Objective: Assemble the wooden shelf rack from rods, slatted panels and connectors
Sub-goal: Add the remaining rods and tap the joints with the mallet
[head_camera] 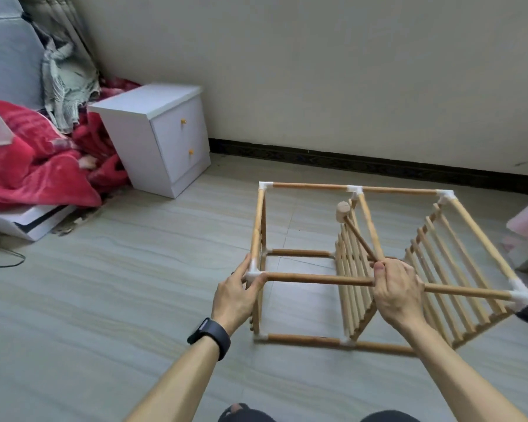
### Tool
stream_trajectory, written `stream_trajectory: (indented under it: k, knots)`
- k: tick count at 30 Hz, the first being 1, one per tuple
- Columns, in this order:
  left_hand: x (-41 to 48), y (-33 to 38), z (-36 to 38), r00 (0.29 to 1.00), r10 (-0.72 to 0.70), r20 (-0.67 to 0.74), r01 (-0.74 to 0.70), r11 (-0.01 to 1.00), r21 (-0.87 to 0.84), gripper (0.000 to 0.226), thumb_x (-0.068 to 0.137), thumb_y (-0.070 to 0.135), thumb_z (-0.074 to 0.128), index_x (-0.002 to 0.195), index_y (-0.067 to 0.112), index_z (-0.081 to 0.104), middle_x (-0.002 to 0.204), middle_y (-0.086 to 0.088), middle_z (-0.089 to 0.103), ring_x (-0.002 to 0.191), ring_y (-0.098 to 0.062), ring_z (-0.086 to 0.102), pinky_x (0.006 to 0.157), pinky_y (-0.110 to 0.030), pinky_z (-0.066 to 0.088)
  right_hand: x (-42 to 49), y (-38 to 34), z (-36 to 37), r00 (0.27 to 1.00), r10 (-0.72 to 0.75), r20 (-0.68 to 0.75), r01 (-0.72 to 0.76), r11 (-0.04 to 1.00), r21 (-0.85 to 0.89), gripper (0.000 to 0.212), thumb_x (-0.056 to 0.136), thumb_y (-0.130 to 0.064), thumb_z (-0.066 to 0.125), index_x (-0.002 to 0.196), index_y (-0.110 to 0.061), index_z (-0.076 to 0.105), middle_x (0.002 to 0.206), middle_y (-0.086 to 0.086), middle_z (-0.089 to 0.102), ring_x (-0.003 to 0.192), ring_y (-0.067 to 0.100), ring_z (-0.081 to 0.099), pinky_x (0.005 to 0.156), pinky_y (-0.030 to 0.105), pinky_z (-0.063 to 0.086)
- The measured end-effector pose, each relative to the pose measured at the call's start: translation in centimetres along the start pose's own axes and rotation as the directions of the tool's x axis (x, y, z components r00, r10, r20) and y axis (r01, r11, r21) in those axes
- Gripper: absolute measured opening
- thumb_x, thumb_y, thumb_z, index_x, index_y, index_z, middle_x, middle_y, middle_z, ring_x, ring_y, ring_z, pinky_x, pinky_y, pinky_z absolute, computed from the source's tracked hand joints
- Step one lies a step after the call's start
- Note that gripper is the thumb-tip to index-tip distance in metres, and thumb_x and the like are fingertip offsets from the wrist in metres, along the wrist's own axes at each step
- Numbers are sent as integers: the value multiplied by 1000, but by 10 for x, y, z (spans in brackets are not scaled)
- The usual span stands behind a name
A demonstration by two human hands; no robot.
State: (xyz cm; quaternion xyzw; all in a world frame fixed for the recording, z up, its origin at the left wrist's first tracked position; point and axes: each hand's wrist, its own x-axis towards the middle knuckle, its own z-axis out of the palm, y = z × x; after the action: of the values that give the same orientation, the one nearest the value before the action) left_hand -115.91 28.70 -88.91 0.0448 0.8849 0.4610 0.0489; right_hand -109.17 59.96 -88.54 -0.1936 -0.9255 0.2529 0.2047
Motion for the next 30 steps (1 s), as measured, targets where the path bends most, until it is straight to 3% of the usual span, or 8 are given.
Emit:
stream_trajectory:
  k: [4, 6, 9, 13, 17, 21, 26, 30]
  knots:
    - [-17, -3, 20, 998, 65, -18, -66, 996, -61, 75, 86, 70, 57, 152, 42, 37, 142, 8, 59, 126, -18, 59, 90, -21, 52, -5, -2, -23, 998, -66, 19, 64, 994, 87, 40, 107, -34, 32, 80, -18, 57, 81, 4, 61, 87, 29, 57, 71, 39, 39]
    - [-20, -5, 30, 995, 84, -49, -85, 996, -9, 75, 87, 74, 50, 154, 44, 31, 143, 7, 57, 114, -22, 65, 86, -25, 55, -24, -16, -31, 991, -136, 14, 133, 981, 144, 42, 108, -40, 27, 78, -23, 51, 71, -3, 54, 73, 13, 52, 59, 29, 35]
    - [-24, -9, 40, 996, 56, -64, -56, 998, 6, 81, 92, 69, 48, 159, 36, 20, 153, 4, 42, 126, -19, 57, 93, -27, 47, -57, -41, -31, 956, -231, 180, 171, 938, 301, 38, 106, -43, 31, 79, -24, 50, 58, -2, 51, 51, 15, 51, 44, 25, 37]
    - [-27, -22, 42, 1000, 8, 14, -10, 995, 95, 61, 102, 51, 45, 158, 41, 22, 120, -6, 68, 111, -29, 65, 87, -44, 56, -85, -56, -24, 857, -339, 389, 259, 935, 244, 41, 98, -56, 26, 82, -25, 48, 60, -1, 54, 55, 20, 51, 53, 45, 44]
    - [-27, -20, 41, 1000, 21, 17, -24, 985, 171, 58, 105, 41, 43, 157, 45, 18, 89, 1, 59, 90, -28, 66, 76, -41, 55, -90, -54, -17, 807, -297, 510, 279, 954, 113, 35, 104, -51, 25, 85, -27, 42, 59, 1, 55, 51, 19, 50, 51, 42, 43]
    - [-27, -21, 41, 1000, 21, 15, -24, 984, 177, 58, 106, 38, 42, 158, 42, 17, 96, -5, 64, 90, -28, 64, 76, -39, 54, -83, -66, -23, 796, -314, 518, 274, 949, 153, 37, 101, -54, 26, 84, -27, 45, 58, 0, 54, 51, 17, 48, 50, 38, 41]
    - [-28, -24, 43, 999, 33, 11, -34, 985, 167, 60, 105, 39, 43, 159, 36, 18, 99, -7, 65, 92, -29, 64, 77, -38, 52, -79, -78, -31, 884, -406, 232, 289, 864, 412, 39, 106, -50, 28, 87, -24, 50, 58, 10, 51, 43, 23, 44, 39, 40, 36]
    - [-26, -25, 43, 999, 36, 16, -38, 981, 190, 59, 105, 38, 43, 159, 36, 19, 106, -10, 68, 96, -30, 65, 79, -39, 52, -80, -68, -26, 781, -288, 554, 264, 956, 125, 35, 103, -51, 29, 86, -26, 46, 54, 4, 52, 42, 17, 45, 44, 38, 41]
